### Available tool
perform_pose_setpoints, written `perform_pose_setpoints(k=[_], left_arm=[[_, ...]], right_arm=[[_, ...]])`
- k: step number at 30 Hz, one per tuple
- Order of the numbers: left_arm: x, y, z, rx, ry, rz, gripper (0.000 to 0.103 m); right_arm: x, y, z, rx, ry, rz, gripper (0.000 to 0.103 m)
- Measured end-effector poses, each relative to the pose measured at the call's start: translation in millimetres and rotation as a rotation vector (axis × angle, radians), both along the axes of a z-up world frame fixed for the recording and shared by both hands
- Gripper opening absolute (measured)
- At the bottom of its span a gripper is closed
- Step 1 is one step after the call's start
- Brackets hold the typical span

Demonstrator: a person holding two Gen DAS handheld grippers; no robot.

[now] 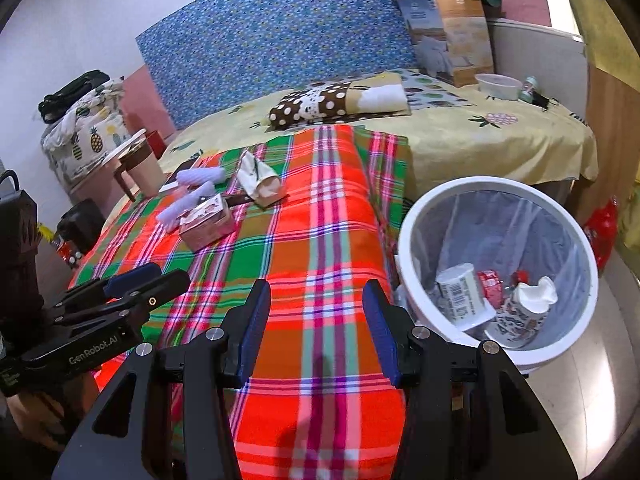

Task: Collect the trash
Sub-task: 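Move both grippers back over the bed toward the remaining trash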

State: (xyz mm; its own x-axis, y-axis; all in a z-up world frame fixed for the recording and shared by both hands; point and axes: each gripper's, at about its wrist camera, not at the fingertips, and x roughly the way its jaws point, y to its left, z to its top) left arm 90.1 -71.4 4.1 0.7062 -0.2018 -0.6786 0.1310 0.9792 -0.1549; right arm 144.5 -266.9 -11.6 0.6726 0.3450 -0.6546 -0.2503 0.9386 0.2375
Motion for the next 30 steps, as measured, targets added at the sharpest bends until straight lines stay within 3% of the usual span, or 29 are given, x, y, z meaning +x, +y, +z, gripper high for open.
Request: perform_pose_setpoints(k=[16, 25, 30], left_arm=[[19.6, 53.6, -1.7, -0.025, 0.002, 0.075, 0.051], [57.7, 75.6, -2.8, -0.030, -0.012, 0.069, 0.051], [85.0, 86.8, -18.3, -0.051, 0.033, 0.074, 0.051]], right_arm=[[20.2, 34.5, 3.1, -0.011, 0.006, 0.080, 0.050], [30.8, 40.3, 6.2, -0.016, -0.005, 0.087, 0.050], [41.1, 44.2, 3.5, -0.023, 0.006, 0.090, 0.050]])
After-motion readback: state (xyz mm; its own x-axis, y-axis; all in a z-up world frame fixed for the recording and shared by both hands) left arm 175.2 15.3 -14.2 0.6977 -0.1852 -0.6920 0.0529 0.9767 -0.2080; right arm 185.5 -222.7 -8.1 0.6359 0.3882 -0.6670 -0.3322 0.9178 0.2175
